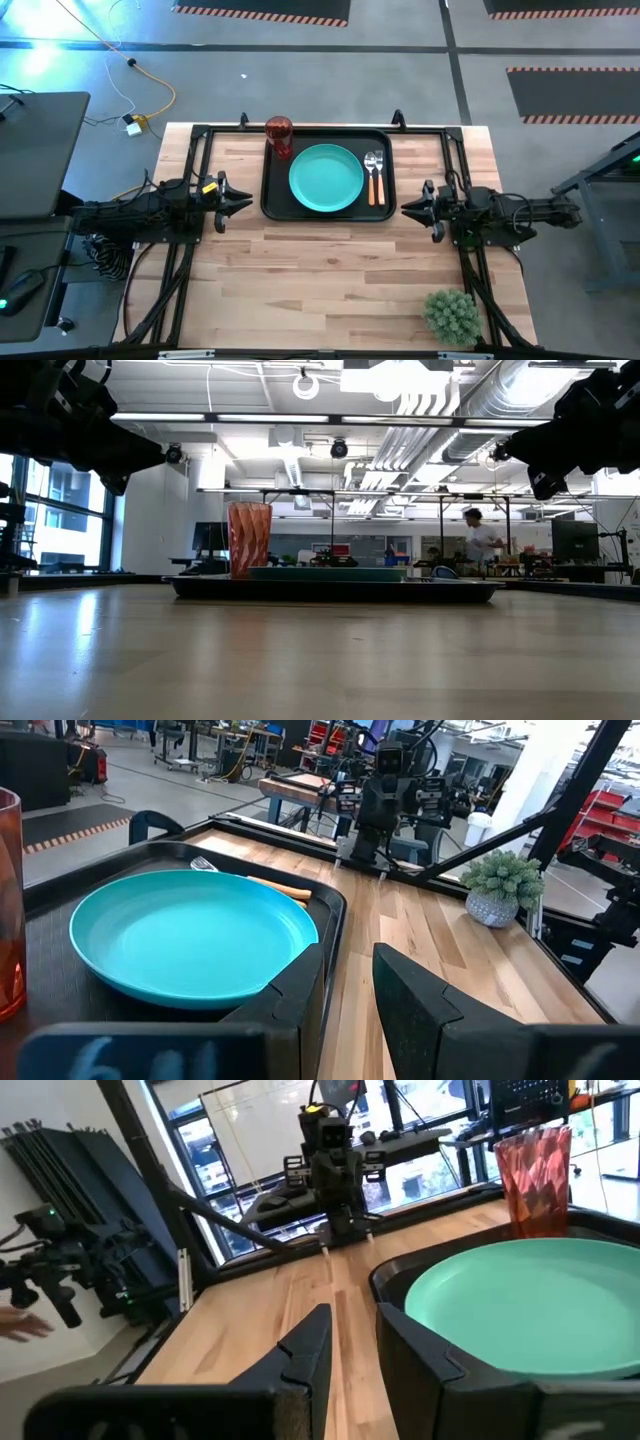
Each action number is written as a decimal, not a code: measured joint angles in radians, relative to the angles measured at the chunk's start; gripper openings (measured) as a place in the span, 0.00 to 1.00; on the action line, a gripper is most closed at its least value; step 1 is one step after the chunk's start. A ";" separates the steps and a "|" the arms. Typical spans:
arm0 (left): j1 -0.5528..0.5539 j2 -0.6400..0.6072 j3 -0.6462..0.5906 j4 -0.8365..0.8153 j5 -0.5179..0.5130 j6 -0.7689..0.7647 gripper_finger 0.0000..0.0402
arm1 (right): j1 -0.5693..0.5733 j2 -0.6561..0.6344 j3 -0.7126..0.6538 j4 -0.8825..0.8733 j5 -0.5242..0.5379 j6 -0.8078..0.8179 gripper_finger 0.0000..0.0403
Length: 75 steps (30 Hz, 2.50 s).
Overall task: Pick and place plate/cup/fork/spoon on tray
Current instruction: Return to Home Position
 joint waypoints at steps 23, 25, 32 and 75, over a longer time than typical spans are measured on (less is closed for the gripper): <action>0.000 0.000 0.000 0.000 0.000 0.000 0.19 | 0.000 0.000 0.000 -0.001 -0.001 0.071 0.18; 0.000 0.000 0.000 0.000 0.000 0.000 0.19 | 0.000 0.000 0.000 0.000 -0.001 0.070 0.18; 0.000 0.000 0.000 0.000 0.000 0.000 0.19 | 0.000 0.000 0.000 -0.001 -0.001 0.070 0.18; 0.000 0.000 0.000 0.000 0.000 0.000 0.20 | 0.000 0.000 -0.001 -0.001 -0.001 0.070 0.18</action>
